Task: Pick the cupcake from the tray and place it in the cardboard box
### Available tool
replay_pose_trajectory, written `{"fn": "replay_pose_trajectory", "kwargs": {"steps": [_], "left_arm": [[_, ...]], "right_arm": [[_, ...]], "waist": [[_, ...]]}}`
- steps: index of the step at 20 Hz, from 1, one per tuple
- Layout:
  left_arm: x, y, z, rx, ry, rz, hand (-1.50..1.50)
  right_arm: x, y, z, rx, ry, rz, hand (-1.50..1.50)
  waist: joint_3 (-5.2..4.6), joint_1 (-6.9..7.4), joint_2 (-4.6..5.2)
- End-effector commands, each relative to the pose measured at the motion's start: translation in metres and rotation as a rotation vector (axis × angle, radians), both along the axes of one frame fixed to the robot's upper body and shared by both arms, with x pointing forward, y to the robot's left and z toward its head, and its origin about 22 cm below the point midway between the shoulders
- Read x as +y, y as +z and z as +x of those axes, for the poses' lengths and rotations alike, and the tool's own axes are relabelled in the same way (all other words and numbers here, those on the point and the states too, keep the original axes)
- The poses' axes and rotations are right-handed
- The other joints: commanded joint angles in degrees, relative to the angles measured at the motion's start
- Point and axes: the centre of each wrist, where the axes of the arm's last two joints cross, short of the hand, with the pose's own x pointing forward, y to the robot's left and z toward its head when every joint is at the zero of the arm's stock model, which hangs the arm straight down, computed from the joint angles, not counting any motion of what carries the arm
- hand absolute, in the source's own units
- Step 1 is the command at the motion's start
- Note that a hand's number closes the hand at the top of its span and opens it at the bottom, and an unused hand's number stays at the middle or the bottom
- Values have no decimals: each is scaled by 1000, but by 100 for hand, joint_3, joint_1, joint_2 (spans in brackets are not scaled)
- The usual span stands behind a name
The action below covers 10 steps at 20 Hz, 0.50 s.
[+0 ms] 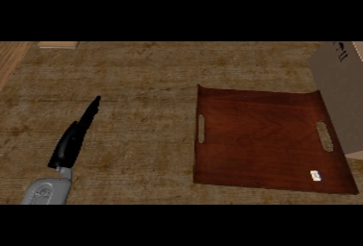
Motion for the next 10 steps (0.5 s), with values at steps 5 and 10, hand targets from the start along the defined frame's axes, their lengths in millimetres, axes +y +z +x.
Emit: {"fn": "replay_pose_trajectory", "kwargs": {"steps": [5,10], "left_arm": [[1,-4,11,-6,-2,7,0],[10,13,9,-2,-20,10,0]], "right_arm": [[-45,-34,27,263,-59,178,150],[-79,-68,34,274,67,340,-150]], "waist": [[-3,17,22],[10,113,29]]}}
